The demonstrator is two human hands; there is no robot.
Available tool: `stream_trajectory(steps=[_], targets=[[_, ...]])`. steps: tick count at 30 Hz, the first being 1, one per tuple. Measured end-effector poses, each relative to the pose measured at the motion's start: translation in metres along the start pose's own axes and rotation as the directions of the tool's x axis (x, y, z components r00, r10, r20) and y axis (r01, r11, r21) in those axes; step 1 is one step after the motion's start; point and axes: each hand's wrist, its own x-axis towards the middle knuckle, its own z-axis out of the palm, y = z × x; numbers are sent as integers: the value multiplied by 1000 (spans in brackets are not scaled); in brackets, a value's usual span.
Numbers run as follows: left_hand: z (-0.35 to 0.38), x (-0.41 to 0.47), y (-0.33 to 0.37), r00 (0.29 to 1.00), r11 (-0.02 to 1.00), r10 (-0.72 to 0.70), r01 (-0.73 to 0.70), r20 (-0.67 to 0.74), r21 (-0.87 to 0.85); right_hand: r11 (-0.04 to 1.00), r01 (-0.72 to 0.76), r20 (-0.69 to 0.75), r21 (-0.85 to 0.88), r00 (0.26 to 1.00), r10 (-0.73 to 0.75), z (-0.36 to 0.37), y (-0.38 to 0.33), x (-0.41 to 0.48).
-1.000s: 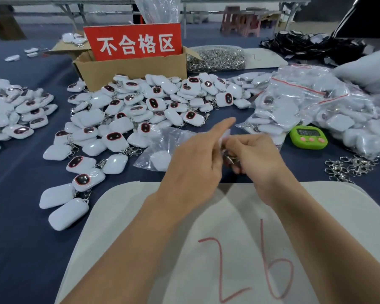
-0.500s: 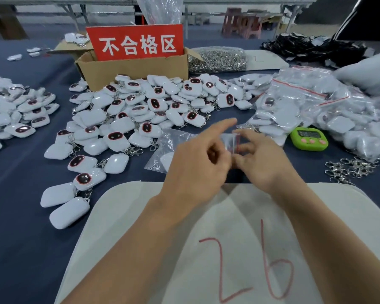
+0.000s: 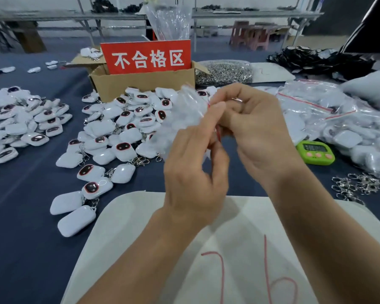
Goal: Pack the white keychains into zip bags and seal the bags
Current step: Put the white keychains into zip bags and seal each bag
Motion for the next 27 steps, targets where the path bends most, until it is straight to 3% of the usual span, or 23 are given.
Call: stream_trajectory(steps=[2,3,5,7,8,10,13,17,19,21,23,25,27], targets=[[2,0,1,998,997,69,-69,-2,46,915,-171,112,366,984,139,4,0,-3],[2,-2,0,995,994,88,-90,44,58,878,-222,94,424,975,201,1,5,-6],[4,-7,-2,958,999,25,-31,284,17,885,-288,-90,367,935,342,-11,20,-15],[6,-12,-4,852,989,-134,147,506,14,912,-354,-388,209,826,409,-30,37,-23],[6,-12,-7,838,977,-205,206,506,55,911,-384,-510,149,759,404,-41,44,-25],[4,-6,-21,859,934,-356,318,367,161,904,-425,-648,43,678,349,-57,53,-26],[-7,4,-46,763,781,-608,527,217,334,891,-435,-703,-129,674,227,-69,58,-26],[-18,6,-67,579,639,-769,690,271,340,859,-363,-699,-360,715,9,-69,57,-28],[-16,5,-65,515,635,-766,702,386,323,817,-314,-620,-483,782,-66,-66,56,-30],[-12,2,-58,491,684,-717,629,494,369,726,-332,-479,-602,878,4,-59,57,-33],[-9,-1,-54,497,731,-678,534,542,424,579,-345,-317,-739,936,153,-51,63,-37],[-8,0,-54,549,748,-663,505,509,430,463,-299,-219,-835,951,219,-43,64,-38],[-8,0,-55,660,777,-622,457,421,432,502,-284,-175,-817,951,254,-38,62,-37]])
